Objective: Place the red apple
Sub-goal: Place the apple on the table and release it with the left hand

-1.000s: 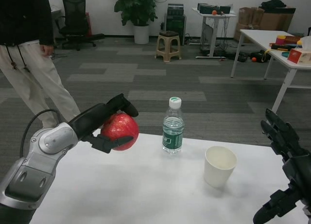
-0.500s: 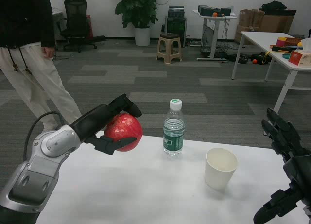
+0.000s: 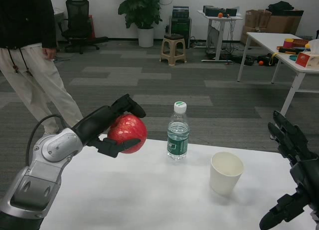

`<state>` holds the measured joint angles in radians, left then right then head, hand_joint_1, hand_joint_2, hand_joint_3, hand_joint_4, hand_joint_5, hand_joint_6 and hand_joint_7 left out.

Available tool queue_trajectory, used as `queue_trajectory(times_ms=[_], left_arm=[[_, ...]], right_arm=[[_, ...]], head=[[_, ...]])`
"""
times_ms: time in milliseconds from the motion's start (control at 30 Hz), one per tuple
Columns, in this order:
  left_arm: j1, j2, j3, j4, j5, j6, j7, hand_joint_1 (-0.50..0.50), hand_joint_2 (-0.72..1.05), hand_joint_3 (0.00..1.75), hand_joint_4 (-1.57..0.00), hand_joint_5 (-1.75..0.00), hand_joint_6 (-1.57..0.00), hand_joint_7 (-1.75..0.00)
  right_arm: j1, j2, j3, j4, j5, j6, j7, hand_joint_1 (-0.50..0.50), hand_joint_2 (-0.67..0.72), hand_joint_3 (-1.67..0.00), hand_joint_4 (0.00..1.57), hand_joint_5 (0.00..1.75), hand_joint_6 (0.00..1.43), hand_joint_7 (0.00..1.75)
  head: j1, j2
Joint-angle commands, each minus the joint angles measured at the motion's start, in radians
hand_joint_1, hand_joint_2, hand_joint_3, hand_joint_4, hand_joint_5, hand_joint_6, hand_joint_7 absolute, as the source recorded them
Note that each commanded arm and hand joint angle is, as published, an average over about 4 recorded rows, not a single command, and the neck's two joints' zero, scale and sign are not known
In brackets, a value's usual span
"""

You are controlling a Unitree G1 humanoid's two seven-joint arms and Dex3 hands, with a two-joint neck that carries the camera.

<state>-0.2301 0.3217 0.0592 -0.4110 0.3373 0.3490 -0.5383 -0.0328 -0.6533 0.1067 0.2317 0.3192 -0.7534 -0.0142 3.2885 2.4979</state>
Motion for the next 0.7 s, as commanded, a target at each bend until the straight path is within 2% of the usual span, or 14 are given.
queue_trajectory(times_ms=[33, 233, 367, 700], left_arm=[[0.009, 0.003, -0.02, 0.005, 0.039, -0.008, -0.011, -0.5, 0.69, 0.79, -0.07, -1.75, 0.0, -1.54], [0.021, -0.001, -0.117, 0.09, 0.151, -0.054, -0.04, -0.5, 0.72, 0.81, -0.12, -1.75, 0.0, -1.57], [0.034, -0.04, -0.17, 0.178, 0.252, -0.119, -0.058, -0.5, 0.78, 0.87, -0.15, -1.75, 0.0, -1.61], [0.051, -0.052, -0.217, 0.262, 0.337, -0.168, -0.054, -0.5, 0.78, 0.87, -0.19, -1.75, 0.0, -1.57]], right_arm=[[-0.02, 0.008, 0.004, 0.004, 0.01, -0.009, 0.002, -0.42, 0.41, 0.0, 0.0, 0.0, 0.0, 0.14], [-0.026, 0.006, 0.005, 0.01, 0.011, -0.009, 0.002, -0.42, 0.41, 0.0, 0.0, 0.0, 0.0, 0.14], [-0.029, 0.008, 0.005, 0.013, 0.011, -0.011, 0.002, -0.41, 0.41, 0.0, 0.0, 0.0, 0.0, 0.14], [-0.028, 0.011, 0.005, 0.019, 0.011, -0.012, 0.002, -0.42, 0.41, 0.0, 0.0, 0.0, 0.0, 0.14]], head=[[0.002, -0.003], [0.01, -0.005], [0.008, -0.01], [0.006, -0.023]])
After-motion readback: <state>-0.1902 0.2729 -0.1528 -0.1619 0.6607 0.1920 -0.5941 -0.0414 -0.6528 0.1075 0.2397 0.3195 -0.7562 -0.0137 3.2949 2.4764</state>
